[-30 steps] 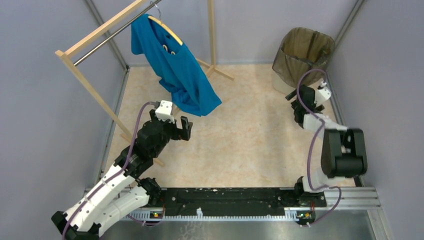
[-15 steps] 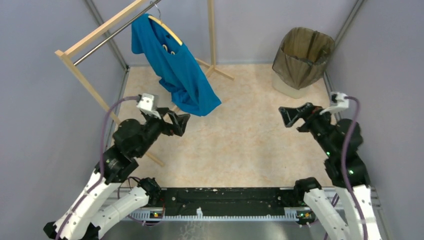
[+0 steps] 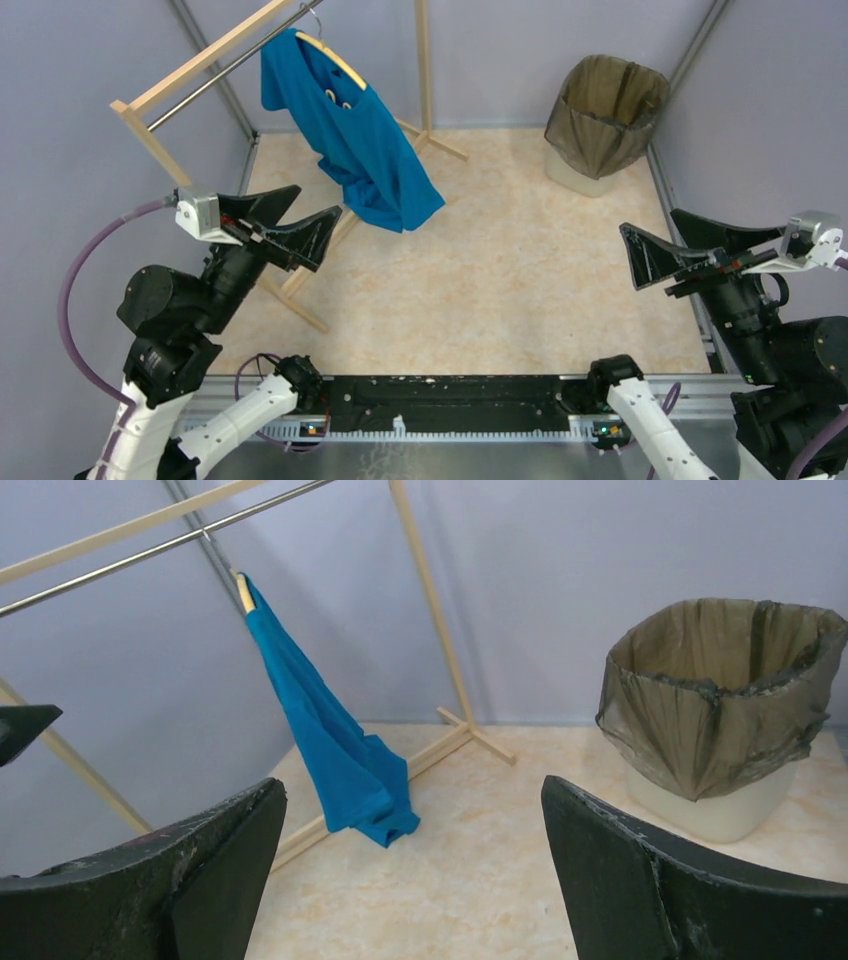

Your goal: Put the trash bags into the trash bin

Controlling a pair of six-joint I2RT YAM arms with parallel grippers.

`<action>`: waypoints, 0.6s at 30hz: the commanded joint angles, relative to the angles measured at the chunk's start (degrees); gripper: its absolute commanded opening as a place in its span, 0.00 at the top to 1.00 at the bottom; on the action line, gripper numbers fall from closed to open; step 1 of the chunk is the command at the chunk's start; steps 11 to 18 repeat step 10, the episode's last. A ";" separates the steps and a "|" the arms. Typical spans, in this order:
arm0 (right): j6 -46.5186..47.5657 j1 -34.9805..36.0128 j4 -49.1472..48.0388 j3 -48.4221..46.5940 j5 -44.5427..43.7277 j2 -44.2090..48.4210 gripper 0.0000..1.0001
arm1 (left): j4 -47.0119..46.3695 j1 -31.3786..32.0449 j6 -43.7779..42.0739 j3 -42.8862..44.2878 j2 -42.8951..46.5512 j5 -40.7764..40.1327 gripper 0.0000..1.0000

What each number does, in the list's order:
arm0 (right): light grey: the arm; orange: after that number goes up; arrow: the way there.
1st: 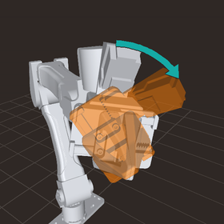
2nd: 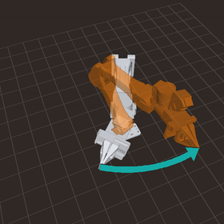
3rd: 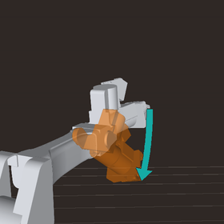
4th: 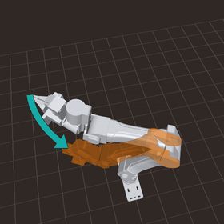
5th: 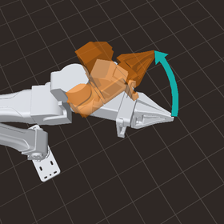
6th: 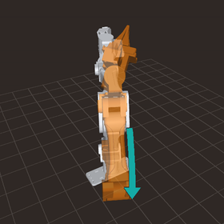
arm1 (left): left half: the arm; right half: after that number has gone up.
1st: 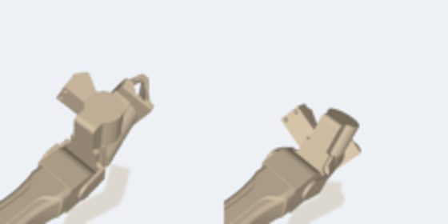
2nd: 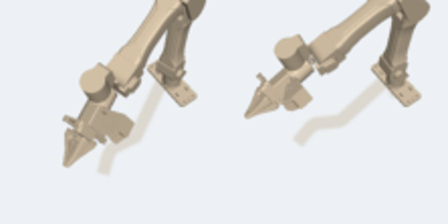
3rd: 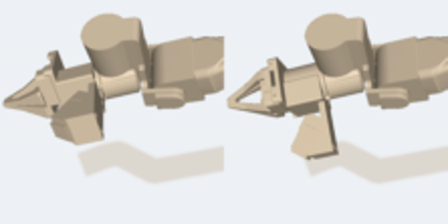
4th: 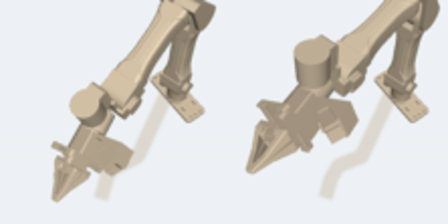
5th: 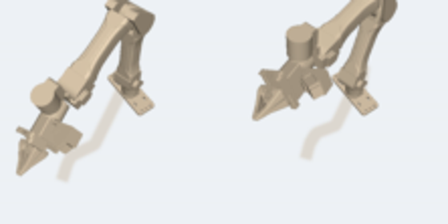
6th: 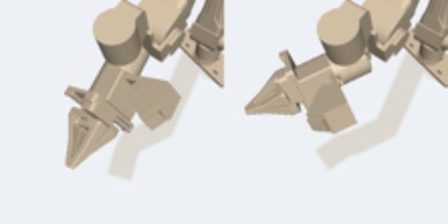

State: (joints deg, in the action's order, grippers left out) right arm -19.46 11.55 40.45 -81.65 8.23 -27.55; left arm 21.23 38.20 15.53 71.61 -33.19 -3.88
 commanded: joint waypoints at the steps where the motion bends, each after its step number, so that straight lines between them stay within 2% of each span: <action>1: 3.75 -0.13 1.81 -2.13 -1.14 -1.03 0.01 | -0.22 -0.23 0.55 2.55 1.15 -1.67 0.01; 10: 1.00 -0.12 -0.58 2.97 -4.17 2.00 0.01 | 0.42 -0.23 -0.71 4.11 -0.30 -3.52 0.01; 18: 1.00 -0.12 -0.58 2.97 -4.17 2.00 0.01 | 0.42 -0.23 -0.71 4.11 -0.30 -3.52 0.01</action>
